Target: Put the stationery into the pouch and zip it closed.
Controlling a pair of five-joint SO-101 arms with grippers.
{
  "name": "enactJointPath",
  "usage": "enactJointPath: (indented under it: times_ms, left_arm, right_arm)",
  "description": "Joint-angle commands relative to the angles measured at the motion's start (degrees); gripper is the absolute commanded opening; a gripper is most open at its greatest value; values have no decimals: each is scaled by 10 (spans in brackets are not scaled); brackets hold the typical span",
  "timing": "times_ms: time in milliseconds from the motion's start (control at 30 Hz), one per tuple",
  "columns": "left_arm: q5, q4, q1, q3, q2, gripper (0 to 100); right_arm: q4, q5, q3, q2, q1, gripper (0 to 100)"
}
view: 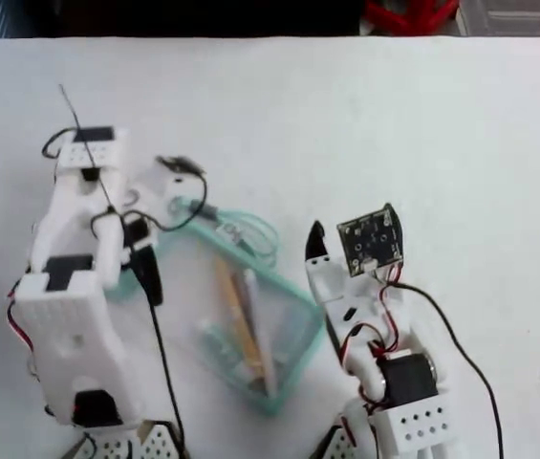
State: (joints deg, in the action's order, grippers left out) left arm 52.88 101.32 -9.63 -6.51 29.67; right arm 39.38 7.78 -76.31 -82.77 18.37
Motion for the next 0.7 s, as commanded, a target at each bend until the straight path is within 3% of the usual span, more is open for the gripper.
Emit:
enactJointPath:
  times_ms: [0, 200, 400, 667]
  left_arm:
    - [8, 9, 7, 0, -51, 294]
    - [12, 5, -25, 20, -46, 374]
    - [21, -58, -28, 40, -47, 361]
    - [26, -10, -18, 27, -31, 358]
  right_arm:
    - [-12, 7, 4, -6, 1, 347]
    - [-12, 7, 4, -6, 1, 347]
    - [-12, 7, 4, -6, 1, 347]
    - [-12, 7, 4, -6, 1, 347]
